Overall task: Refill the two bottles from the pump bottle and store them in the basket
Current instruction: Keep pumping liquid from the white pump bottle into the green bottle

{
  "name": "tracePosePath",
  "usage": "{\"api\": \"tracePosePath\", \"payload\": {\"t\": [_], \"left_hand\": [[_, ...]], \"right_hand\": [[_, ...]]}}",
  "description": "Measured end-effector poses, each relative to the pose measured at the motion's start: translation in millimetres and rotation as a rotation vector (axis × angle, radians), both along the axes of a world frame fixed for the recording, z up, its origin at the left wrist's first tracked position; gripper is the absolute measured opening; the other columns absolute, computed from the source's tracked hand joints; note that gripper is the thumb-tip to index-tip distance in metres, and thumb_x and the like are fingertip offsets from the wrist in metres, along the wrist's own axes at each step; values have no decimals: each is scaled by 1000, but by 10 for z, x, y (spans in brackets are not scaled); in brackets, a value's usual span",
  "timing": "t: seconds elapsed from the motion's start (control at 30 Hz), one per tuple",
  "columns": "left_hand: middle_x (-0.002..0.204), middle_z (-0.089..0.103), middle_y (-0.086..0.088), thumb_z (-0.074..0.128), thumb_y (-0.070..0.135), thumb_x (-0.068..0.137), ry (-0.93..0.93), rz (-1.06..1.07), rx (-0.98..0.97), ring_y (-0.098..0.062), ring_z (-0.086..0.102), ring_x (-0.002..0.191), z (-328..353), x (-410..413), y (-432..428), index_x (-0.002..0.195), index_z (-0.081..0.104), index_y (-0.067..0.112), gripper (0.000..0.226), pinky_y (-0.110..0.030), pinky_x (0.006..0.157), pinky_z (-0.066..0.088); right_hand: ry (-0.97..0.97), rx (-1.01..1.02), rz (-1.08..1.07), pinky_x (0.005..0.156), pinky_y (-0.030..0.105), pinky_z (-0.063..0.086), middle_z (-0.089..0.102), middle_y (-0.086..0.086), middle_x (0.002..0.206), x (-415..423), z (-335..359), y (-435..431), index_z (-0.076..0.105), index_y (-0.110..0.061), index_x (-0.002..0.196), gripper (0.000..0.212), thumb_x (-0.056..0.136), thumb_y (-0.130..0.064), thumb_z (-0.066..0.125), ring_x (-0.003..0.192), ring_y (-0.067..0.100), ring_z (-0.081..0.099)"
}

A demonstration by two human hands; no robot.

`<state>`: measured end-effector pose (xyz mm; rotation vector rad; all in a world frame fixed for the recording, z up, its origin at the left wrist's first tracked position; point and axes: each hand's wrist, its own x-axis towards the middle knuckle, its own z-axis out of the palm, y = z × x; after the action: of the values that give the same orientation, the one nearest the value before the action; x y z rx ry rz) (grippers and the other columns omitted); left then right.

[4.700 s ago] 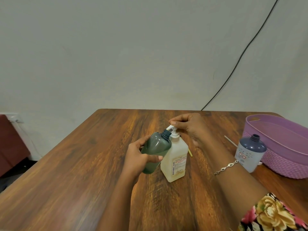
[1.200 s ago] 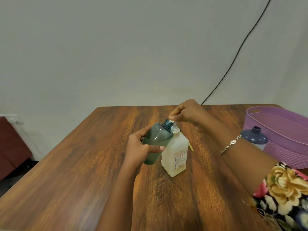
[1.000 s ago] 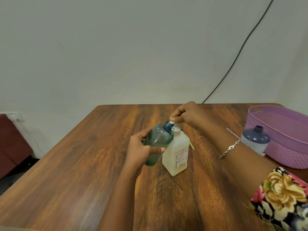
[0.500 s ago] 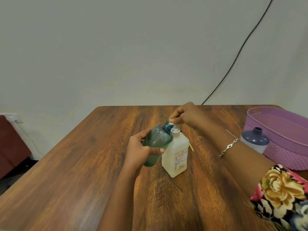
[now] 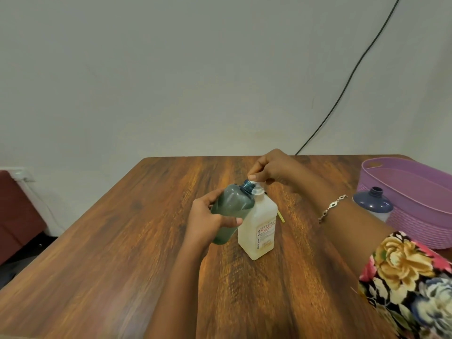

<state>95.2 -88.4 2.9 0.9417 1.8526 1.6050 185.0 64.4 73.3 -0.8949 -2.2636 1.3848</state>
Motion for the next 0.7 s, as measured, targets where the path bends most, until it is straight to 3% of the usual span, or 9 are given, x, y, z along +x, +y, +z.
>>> {"api": "tracePosePath", "payload": {"t": [0.07,0.27,0.5,0.7], "left_hand": [[124,57,-1,78,-4,59,-9,11,-2,-18,51,111,-15,6,5,130,53,16,78,-34,86,43],[114,61,1,78,-6,59,-16,-2,40,-6,53,95,86,28,-5,125,57,17,73,-24,70,43],[116,59,0,77,-6,60,-30,3,21,-5,52,93,7,23,-10,127,55,16,74,-22,68,41],[111,61,3,76,-8,60,-45,-5,58,-3,54,91,60,50,-14,124,58,15,71,-21,66,41]], "right_hand": [[37,-28,-25,51,17,40,63,4,72,12,-46,-11,65,-8,69,18,79,6,64,67,11,53],[101,-143,-18,49,17,44,63,8,71,46,48,19,67,0,77,11,78,10,63,64,14,54],[62,-76,-68,50,19,40,63,6,73,0,-98,4,66,-8,70,16,78,5,66,67,13,53],[131,-108,-69,50,19,44,63,8,73,18,-51,12,66,-2,75,10,79,8,64,66,15,56]]}}
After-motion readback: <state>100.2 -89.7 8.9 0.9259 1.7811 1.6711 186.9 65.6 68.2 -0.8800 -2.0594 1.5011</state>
